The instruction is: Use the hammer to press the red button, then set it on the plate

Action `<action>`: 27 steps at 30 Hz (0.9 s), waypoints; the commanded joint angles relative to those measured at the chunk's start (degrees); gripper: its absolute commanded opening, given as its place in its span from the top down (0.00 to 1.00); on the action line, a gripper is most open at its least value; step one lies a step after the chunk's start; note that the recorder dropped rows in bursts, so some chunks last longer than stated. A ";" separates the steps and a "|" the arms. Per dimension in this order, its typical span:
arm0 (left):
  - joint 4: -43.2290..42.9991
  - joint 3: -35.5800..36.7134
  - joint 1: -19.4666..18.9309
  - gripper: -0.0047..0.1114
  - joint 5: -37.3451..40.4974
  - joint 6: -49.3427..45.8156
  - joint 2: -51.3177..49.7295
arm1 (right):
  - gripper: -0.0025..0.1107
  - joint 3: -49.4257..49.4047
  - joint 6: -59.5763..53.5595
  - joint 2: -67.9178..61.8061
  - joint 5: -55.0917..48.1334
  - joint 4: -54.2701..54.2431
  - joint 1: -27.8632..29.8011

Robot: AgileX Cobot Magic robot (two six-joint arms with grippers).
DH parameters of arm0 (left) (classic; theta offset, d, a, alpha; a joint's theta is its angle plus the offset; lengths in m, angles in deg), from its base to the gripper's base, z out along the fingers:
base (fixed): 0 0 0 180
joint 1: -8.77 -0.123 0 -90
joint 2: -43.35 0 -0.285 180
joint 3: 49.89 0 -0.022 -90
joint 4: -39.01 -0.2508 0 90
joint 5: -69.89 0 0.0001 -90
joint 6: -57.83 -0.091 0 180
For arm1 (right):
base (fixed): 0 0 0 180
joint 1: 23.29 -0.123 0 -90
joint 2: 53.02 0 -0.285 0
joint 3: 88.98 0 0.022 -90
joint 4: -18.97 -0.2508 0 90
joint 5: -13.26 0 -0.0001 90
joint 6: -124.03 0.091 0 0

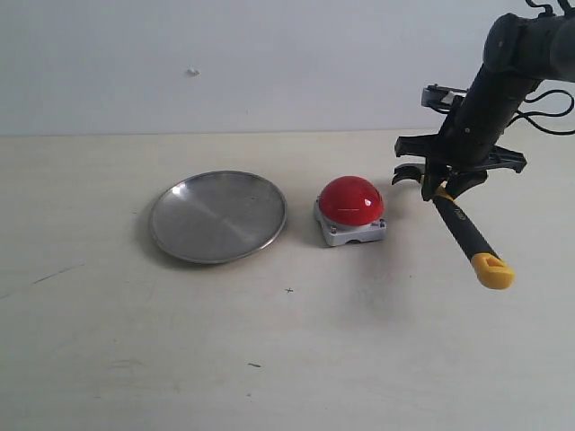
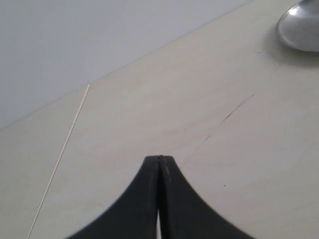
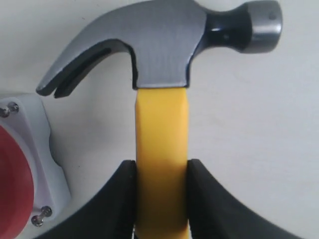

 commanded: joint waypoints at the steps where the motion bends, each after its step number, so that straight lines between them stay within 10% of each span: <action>1: -0.01 0.14 -0.10 0.96 -0.14 0.06 0.36 | 0.98 0.13 -1.78 2.11 0.56 -0.48 0.03; 20: -0.18 0.14 -0.10 0.96 -1.93 0.94 0.36 | 0.98 0.13 -3.45 2.48 0.19 -0.49 0.03; 27: 28.99 0.14 -0.10 0.96 -18.95 12.22 0.36 | 0.98 0.13 -4.57 2.48 0.53 -0.49 0.03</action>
